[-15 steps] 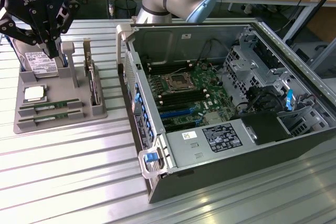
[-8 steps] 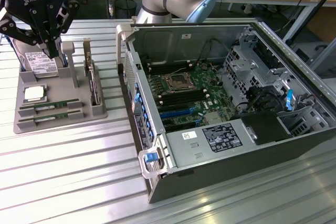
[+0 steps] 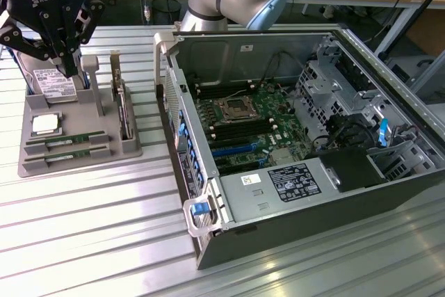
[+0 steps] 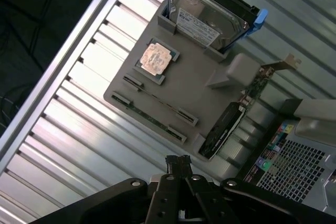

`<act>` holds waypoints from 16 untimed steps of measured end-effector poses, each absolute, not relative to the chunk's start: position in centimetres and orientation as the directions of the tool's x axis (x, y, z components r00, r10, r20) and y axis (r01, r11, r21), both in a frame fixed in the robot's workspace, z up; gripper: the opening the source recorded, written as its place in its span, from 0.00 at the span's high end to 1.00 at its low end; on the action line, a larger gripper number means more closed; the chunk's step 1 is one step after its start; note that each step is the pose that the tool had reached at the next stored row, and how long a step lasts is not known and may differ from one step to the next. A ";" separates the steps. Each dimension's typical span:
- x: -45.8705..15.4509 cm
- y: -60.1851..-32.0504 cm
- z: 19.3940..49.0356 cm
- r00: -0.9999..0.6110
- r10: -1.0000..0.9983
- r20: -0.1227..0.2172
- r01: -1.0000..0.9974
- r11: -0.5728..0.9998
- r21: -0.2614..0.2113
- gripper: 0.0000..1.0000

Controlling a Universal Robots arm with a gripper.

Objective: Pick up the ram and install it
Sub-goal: 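Pick up the ram and move it above insertion slot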

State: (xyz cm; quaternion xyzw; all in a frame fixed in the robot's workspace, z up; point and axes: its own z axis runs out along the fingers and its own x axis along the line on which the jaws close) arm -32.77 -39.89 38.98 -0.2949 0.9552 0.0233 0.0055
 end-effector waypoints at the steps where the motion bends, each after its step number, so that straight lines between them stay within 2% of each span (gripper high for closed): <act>1: -32.8 -39.9 39.0 -0.824 -0.566 -0.024 -0.566 0.823 0.041 0.90; 16: -32.8 -39.9 39.0 -0.809 -0.587 -0.024 -0.587 0.808 0.041 0.90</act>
